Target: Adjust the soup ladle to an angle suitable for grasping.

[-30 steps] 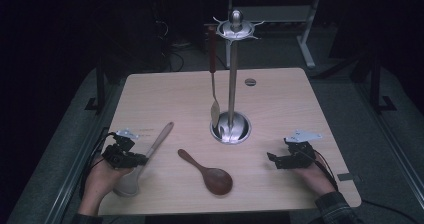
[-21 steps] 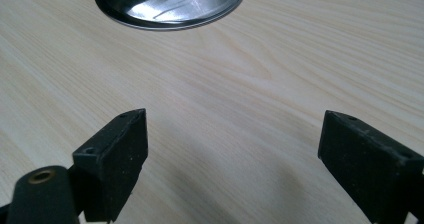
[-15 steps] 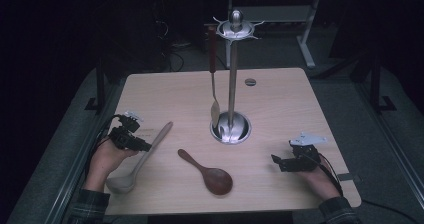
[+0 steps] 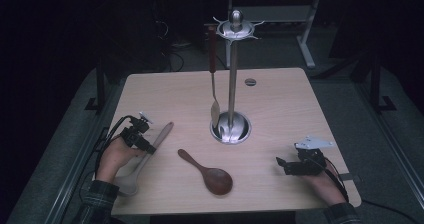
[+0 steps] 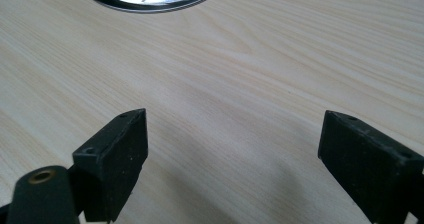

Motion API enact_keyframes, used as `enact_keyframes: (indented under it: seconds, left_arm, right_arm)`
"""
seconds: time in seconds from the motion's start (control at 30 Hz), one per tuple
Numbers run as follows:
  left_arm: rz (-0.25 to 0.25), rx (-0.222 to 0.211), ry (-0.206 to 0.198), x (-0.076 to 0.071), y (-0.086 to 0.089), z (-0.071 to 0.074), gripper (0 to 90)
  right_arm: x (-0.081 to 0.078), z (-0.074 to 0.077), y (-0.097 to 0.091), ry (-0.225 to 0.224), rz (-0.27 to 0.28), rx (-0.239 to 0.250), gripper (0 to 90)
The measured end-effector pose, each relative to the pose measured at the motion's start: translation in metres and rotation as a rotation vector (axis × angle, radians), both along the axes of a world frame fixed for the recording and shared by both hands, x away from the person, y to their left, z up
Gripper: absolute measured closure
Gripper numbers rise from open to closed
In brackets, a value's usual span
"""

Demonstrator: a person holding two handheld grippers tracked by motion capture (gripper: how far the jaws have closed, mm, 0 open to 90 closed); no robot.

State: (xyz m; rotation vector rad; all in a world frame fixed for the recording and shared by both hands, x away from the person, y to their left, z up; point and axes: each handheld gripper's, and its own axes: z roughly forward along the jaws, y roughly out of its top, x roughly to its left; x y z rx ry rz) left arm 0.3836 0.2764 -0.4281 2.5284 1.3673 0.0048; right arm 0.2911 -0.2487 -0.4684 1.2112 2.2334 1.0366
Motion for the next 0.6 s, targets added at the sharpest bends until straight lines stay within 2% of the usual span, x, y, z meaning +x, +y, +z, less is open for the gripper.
enact_keyframes:
  seconds: [0.2, 0.4, 0.53, 0.6]
  left_arm:
    - [0.004, 0.000, 0.016, 0.0006, -0.0013, -0.0046, 64.7]
    - [-0.007, 0.014, 0.006, 0.0004, -0.0025, -0.0051, 72.6]
    - [0.007, -0.004, 0.008, 0.0005, -0.0001, -0.0055, 73.8]
    - [0.006, 0.001, 0.006, 0.0009, 0.0019, -0.0051, 75.5]
  right_arm:
    - [-0.0008, -0.0002, -0.0003, 0.003, -0.003, 0.004, 12.3]
    - [-0.0006, 0.0003, -0.0001, -0.004, -0.001, -0.001, 12.3]
    - [-0.0008, 0.0006, 0.0001, -0.004, -0.001, 0.000, 12.3]
    - [-0.0007, 0.0005, -0.0001, -0.005, -0.001, -0.001, 12.3]
